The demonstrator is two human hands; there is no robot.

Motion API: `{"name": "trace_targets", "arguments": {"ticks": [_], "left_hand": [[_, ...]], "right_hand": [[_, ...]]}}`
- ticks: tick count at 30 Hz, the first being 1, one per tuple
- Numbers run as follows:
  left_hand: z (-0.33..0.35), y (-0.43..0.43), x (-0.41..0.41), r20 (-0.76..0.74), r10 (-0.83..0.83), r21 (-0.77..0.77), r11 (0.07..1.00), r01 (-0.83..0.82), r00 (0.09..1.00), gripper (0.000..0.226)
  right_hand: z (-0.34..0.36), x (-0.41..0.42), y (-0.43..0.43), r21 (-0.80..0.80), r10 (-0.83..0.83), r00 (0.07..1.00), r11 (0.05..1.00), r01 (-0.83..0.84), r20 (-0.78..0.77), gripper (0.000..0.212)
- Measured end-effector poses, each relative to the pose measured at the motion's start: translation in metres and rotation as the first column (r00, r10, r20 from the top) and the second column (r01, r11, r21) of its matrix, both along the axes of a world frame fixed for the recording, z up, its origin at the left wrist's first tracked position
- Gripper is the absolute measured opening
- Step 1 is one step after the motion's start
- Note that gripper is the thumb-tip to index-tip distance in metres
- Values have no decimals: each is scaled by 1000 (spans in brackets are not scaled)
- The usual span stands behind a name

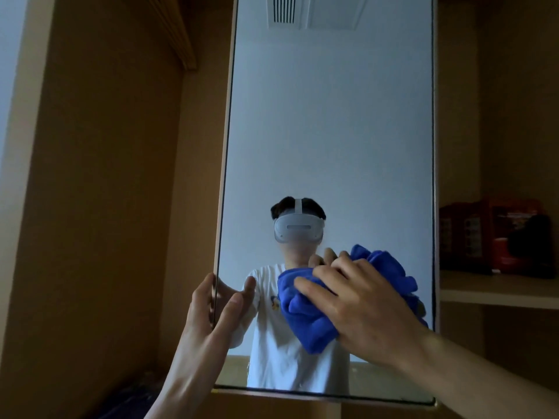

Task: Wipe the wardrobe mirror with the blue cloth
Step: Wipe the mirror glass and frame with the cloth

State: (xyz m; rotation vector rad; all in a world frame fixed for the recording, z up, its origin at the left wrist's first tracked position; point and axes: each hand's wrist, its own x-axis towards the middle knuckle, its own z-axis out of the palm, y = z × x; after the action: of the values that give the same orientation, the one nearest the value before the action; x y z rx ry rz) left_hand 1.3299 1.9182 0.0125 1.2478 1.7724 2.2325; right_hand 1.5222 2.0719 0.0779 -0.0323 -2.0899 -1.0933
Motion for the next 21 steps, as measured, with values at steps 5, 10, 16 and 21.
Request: {"name": "trace_targets", "arguments": {"ticks": [5, 10, 16, 21], "left_hand": [[-2, -3, 1, -27, 10, -18, 1000, -11, 1000, 84], [-3, -3, 1, -35, 20, 0, 1000, -20, 999, 81], [-2, -4, 1, -57, 24, -2, 1000, -24, 998, 82], [-3, -4, 1, -69, 45, -36, 998, -47, 997, 79]], "right_hand": [[32, 5, 1, -41, 16, 999, 999, -18, -52, 55], [93, -7, -5, -148, -50, 954, 989, 6, -296, 43], [7, -10, -3, -126, 17, 986, 991, -38, -165, 56], [-16, 5, -5, -12, 9, 999, 1000, -9, 54, 51]]}}
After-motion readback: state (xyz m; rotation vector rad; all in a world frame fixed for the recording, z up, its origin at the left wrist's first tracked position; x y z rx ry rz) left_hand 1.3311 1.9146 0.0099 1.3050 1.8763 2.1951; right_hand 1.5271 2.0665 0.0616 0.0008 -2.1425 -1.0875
